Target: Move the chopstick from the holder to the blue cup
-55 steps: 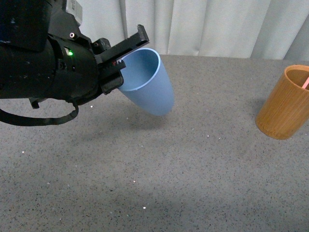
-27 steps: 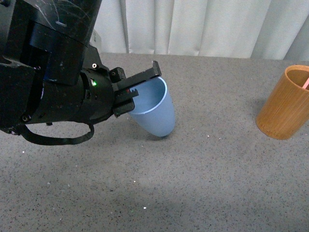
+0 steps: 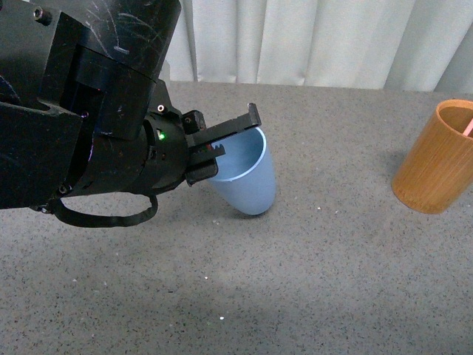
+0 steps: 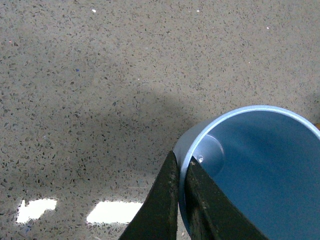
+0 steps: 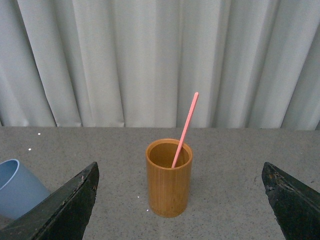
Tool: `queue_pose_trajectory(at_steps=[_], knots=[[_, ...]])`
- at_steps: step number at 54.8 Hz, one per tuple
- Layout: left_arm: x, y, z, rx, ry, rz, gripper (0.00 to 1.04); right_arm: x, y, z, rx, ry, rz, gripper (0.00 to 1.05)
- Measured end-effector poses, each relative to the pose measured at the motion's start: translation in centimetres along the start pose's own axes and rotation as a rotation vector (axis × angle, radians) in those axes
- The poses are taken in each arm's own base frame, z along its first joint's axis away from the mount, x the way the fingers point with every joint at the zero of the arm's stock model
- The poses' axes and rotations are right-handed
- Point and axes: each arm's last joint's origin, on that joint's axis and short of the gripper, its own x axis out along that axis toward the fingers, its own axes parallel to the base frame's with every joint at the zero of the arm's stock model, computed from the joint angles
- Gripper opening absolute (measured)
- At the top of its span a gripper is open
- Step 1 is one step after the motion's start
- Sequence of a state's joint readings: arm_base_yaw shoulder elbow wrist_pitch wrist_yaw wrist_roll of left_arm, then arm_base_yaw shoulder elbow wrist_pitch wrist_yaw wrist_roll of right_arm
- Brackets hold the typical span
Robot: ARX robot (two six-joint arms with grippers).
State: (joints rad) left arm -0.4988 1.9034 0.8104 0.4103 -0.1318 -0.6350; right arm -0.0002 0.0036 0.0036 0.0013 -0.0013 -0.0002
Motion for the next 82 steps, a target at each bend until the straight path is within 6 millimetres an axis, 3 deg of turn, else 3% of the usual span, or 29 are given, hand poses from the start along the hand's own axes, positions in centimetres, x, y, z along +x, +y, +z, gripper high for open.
queue_pose_trajectory(at_steps=[27,33,61,72,77,82], knots=[[0.0,-0.2,-0.2,0.057,-0.022,0.031,0.04,0.0,0.0,0.0,0.000,0.000,0.000,0.95],[0.0,-0.3,-0.1,0.058,-0.021,0.023,0.27,0.0,0.0,0.0,0.000,0.000,0.000,0.95],[-0.9,-0.3,1.4,0.023,-0.070,0.070,1.00,0.0,0.0,0.0,0.000,0.000,0.000,0.95],[-1.9,1.7,3.7,-0.038,-0.189,0.151,0.97,0.0,0.0,0.0,0.000,0.000,0.000,0.95],[-2.6,3.5,3.9,0.039,-0.401,0.122,0.85,0.0,0.0,0.0,0.000,0.000,0.000,0.95],[-5.7,6.5,3.5,0.209,-0.579,0.080,0.69,0.0,0.0,0.0,0.000,0.000,0.000,0.95]])
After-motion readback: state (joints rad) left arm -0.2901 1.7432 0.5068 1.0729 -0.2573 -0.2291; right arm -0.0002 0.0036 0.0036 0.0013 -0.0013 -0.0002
